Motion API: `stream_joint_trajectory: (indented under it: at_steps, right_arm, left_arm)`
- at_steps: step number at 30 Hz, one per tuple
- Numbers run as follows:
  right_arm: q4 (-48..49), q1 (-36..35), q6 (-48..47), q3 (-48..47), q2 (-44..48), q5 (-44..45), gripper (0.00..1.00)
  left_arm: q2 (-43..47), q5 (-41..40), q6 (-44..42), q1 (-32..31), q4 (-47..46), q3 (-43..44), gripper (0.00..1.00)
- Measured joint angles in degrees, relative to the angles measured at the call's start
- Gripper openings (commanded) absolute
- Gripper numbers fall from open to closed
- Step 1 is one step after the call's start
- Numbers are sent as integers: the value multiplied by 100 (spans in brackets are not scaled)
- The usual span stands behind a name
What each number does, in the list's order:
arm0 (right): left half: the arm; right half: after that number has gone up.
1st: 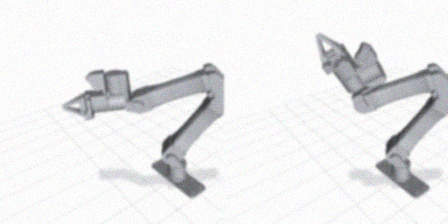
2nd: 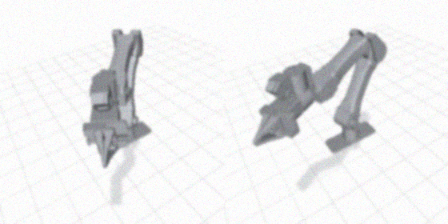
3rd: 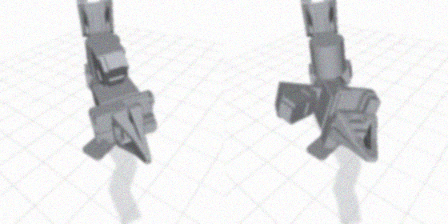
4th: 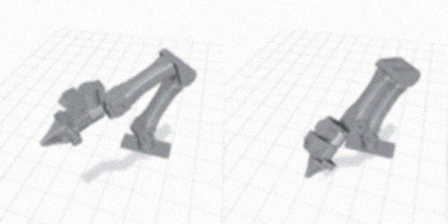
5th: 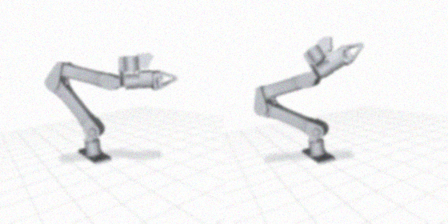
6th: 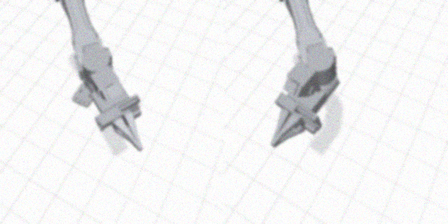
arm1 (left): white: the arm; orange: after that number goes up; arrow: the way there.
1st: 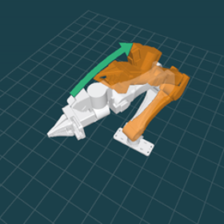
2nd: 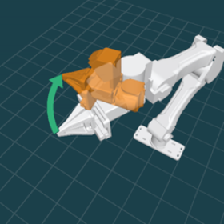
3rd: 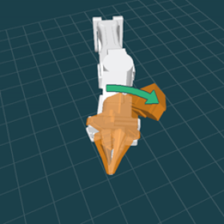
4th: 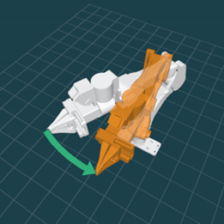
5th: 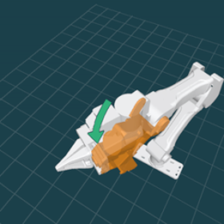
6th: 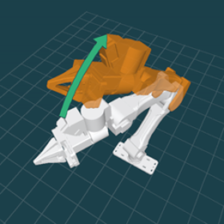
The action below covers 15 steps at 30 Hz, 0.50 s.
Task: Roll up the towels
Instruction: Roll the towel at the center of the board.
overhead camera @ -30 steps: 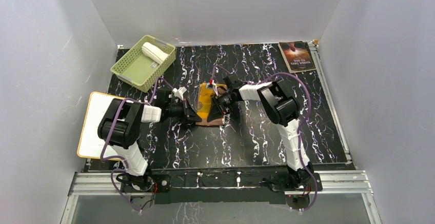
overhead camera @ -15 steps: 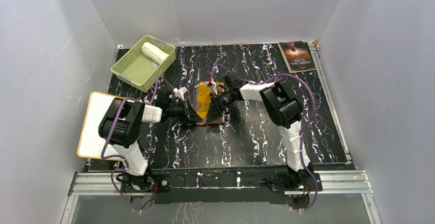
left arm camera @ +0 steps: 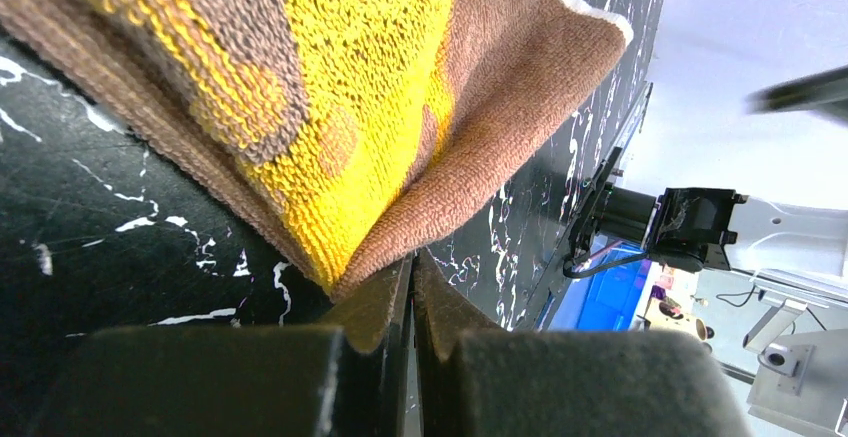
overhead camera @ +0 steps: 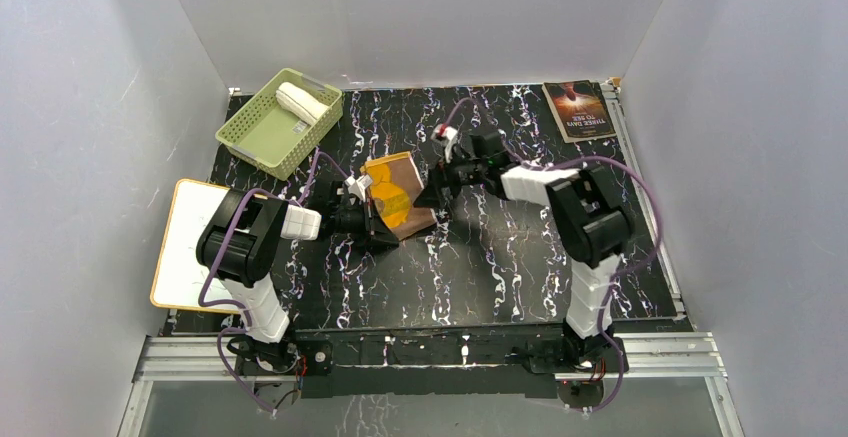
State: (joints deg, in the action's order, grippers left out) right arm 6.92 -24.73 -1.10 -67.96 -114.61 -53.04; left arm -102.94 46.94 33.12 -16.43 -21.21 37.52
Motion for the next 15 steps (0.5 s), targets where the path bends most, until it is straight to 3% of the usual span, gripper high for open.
stream_joint_trajectory:
  at_steps: [4, 7, 9, 12, 15]
  right_arm:
    - [1300, 175, 1187, 693, 850, 496, 98]
    - [1921, 278, 2127, 273, 723, 157, 98]
    - [2013, 262, 2253, 138, 684, 350, 98]
    - [1950, -162, 1377, 949, 1394, 1834, 98]
    - [2221, -1486, -234, 2190, 2461, 3493, 98]
  left_arm:
    - [0, 2, -2, 0, 13, 0, 0]
    - [2, 2, -11, 0, 26, 0, 0]
    - [13, -2, -15, 0, 44, 0, 0]
    - [48, -50, -44, 0, 140, 15, 0]
    - [72, -116, -118, 0, 334, 98, 0]
